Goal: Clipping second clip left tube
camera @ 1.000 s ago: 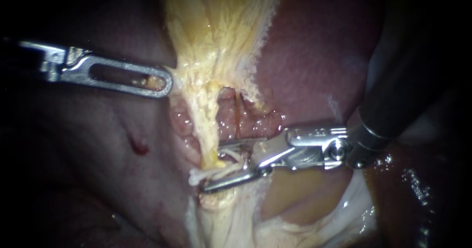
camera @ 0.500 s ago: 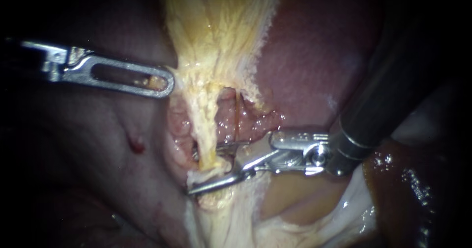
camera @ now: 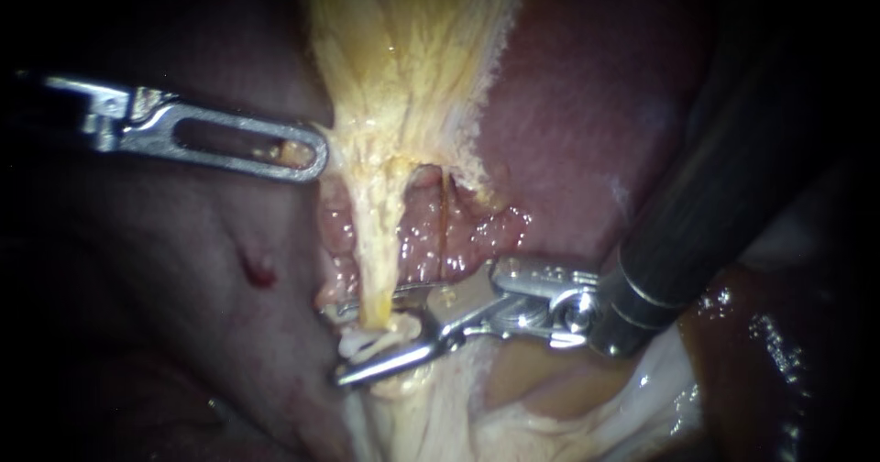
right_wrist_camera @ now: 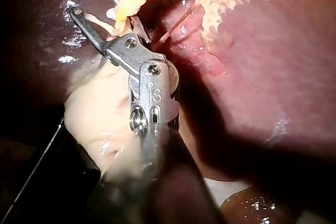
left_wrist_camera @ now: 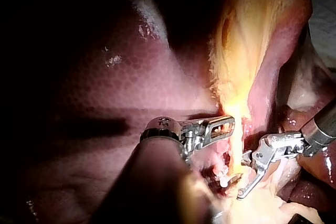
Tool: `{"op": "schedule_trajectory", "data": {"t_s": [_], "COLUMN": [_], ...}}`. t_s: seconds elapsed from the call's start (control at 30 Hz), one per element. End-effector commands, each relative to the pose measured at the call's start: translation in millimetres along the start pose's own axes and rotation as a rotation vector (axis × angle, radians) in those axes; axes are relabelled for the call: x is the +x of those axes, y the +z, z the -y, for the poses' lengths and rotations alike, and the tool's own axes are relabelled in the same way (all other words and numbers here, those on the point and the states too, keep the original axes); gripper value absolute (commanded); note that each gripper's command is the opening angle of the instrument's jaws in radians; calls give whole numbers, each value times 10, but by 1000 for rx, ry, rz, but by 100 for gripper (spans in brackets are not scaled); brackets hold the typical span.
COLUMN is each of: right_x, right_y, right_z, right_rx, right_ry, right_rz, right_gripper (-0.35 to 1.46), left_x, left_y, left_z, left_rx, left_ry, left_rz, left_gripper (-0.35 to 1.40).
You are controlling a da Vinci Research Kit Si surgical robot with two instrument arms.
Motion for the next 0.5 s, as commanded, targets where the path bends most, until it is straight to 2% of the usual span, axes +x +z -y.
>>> {"op": "schedule_trajectory", "data": {"t_s": [0.03,0.13,0.37,0.5], "right_x": [1,1,6,9], "right_y": [0,1,10,15], "right_z": [1,6,27,37], "right_rx": [7,24,86,99], "right_ry": [-1,-5,-15,-17], "right_rz": [-2,-10,-7,-8], "right_gripper": [49,49,48,48], "left_x": [0,-1,-2,-2], "left_y": [0,0,0,0], "left_z": [-1,-2,-5,-5], "left_rx": [0,1,1,1], "left_ry": [0,1,1,1], "left_rz": [0,-1,-1,-1], "left_gripper": [-35,-35,-35,-35]}}
